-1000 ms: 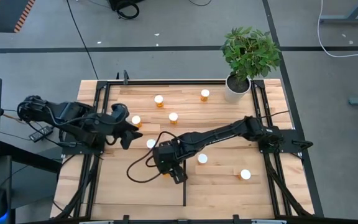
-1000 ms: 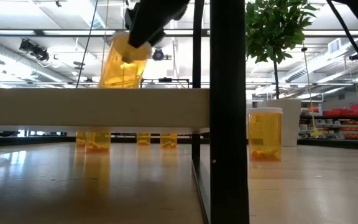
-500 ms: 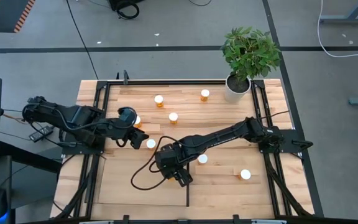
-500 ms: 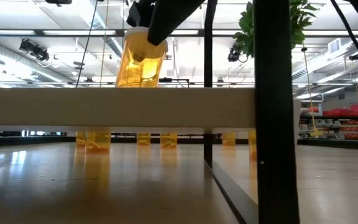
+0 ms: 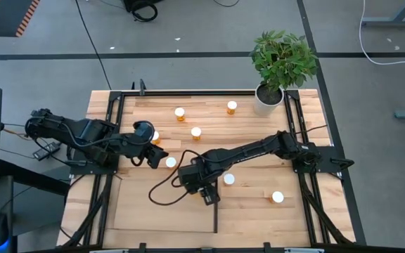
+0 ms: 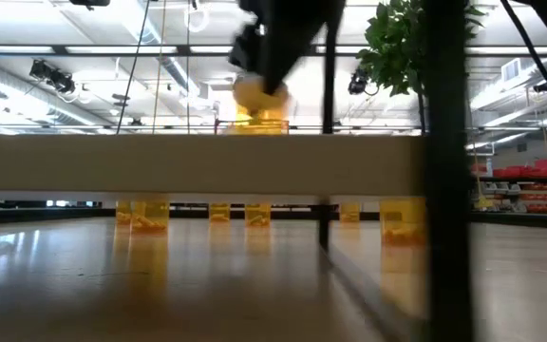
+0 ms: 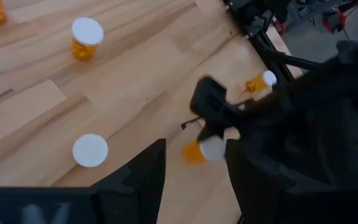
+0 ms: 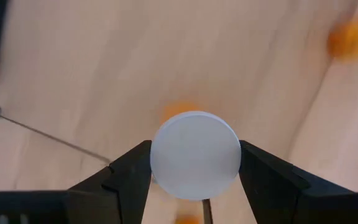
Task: Pick and place medicine bottles onto shelf by color
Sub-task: Put the orange pill bottle on the shelf, then align the orange pill bottle with the other orange pill bottle on the shelf
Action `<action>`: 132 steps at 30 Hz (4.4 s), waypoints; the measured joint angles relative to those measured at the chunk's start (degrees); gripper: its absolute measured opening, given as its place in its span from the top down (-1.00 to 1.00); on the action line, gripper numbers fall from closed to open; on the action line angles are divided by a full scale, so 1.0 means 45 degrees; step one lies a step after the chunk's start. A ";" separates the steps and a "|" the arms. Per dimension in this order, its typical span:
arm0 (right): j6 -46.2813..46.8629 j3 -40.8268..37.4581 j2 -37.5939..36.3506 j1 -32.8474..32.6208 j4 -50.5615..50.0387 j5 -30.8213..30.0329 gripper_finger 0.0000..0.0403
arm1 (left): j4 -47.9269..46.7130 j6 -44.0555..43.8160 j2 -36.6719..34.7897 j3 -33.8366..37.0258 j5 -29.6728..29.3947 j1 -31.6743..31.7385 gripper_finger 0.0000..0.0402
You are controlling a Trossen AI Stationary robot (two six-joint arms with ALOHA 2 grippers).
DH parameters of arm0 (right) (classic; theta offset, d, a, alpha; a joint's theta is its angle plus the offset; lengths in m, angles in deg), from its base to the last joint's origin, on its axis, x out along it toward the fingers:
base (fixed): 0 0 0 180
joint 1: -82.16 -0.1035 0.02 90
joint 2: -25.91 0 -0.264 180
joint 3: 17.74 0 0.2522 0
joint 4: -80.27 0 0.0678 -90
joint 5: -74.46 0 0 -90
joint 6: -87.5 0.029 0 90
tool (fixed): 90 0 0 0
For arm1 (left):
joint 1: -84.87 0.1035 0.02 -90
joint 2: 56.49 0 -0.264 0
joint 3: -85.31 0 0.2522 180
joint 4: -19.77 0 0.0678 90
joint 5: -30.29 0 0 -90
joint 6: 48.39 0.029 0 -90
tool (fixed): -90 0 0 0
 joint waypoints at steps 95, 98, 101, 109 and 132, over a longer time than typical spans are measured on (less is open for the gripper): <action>1.2553 -0.0019 -0.7655 0.0377 -0.2729 -0.7819 -0.48 | -0.2458 1.2552 0.6535 0.0117 0.3885 0.3260 -0.68; 1.2602 -0.0019 -0.7655 0.0378 -0.2807 -0.7819 -0.48 | -0.2420 1.2807 0.6963 0.0117 0.3844 0.3265 -0.68; 1.2602 -0.0019 -0.7650 0.0377 -0.2809 -0.7819 -0.48 | -0.2391 1.2983 0.7373 0.0117 0.3836 0.3248 -0.68; 1.2558 -0.0019 -0.7650 0.0377 -0.2845 -0.7819 -0.48 | -0.2103 1.3114 0.8173 0.0121 0.3838 0.3211 -0.68; 1.2309 -0.0019 -0.7640 0.0368 -0.3424 -0.7620 -0.48 | -0.1526 1.3288 0.8680 0.0121 0.3864 0.3187 -0.13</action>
